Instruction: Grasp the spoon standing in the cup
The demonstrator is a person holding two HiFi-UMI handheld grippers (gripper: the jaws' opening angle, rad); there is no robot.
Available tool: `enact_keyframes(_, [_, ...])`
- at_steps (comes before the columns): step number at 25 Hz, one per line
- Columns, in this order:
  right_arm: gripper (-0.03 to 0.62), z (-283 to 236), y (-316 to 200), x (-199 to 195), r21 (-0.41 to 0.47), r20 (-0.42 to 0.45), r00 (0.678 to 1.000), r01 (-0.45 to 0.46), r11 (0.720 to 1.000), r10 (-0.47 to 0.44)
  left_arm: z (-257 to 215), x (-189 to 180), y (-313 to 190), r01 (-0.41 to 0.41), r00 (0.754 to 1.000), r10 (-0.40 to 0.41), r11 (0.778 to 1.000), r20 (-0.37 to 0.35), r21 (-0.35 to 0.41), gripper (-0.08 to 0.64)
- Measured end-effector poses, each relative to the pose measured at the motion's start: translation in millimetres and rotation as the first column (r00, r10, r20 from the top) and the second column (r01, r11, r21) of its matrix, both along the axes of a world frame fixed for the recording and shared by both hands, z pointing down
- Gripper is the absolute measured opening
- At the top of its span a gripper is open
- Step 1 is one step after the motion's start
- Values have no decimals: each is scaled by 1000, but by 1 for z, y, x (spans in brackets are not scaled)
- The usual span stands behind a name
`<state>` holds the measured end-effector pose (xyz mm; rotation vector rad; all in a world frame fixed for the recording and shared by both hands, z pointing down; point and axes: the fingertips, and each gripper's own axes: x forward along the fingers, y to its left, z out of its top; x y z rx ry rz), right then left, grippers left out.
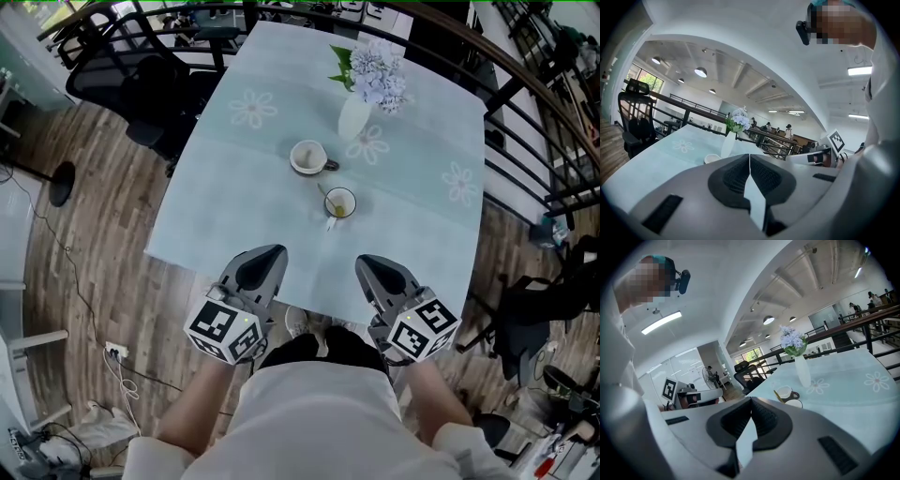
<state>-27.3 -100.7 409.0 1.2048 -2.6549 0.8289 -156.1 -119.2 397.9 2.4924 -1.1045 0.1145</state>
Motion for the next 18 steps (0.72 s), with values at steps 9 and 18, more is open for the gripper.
enact_keyframes(9, [21, 1, -21, 16, -1, 12, 999, 50, 999, -49, 8, 17, -21, 56, 998, -56, 998, 18, -14, 25])
enact_keyframes(18, [21, 7, -42, 43, -9, 28, 994, 105, 994, -105, 29, 38, -46, 158, 987, -156, 986, 49, -46, 25])
